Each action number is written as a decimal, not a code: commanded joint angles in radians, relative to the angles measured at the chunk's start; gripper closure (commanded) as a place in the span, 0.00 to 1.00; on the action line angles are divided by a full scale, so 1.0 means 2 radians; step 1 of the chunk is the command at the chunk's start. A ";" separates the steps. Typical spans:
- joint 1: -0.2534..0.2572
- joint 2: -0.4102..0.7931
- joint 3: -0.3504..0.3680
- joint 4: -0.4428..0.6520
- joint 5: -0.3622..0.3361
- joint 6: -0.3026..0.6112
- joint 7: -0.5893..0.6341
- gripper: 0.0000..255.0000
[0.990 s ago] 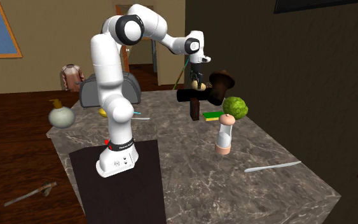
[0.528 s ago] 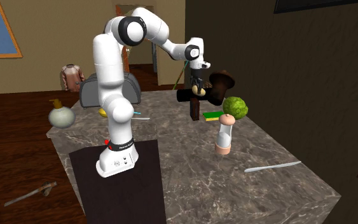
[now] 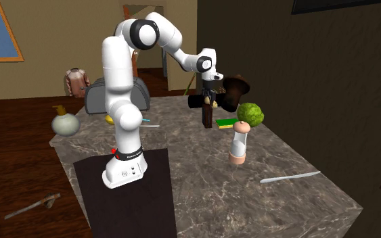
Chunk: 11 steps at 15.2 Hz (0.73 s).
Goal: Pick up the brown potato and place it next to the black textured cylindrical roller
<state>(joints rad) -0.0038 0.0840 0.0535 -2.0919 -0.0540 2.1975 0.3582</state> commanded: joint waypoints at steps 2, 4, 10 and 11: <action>0.000 0.009 0.000 -0.009 -0.001 0.019 0.001 1.00; 0.000 0.016 -0.001 -0.015 -0.002 0.031 0.002 1.00; 0.000 0.032 -0.001 -0.025 -0.005 0.058 0.004 1.00; 0.000 0.032 -0.001 -0.025 -0.005 0.058 0.004 1.00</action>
<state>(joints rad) -0.0032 0.1414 0.0533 -2.1395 -0.0625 2.3104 0.3658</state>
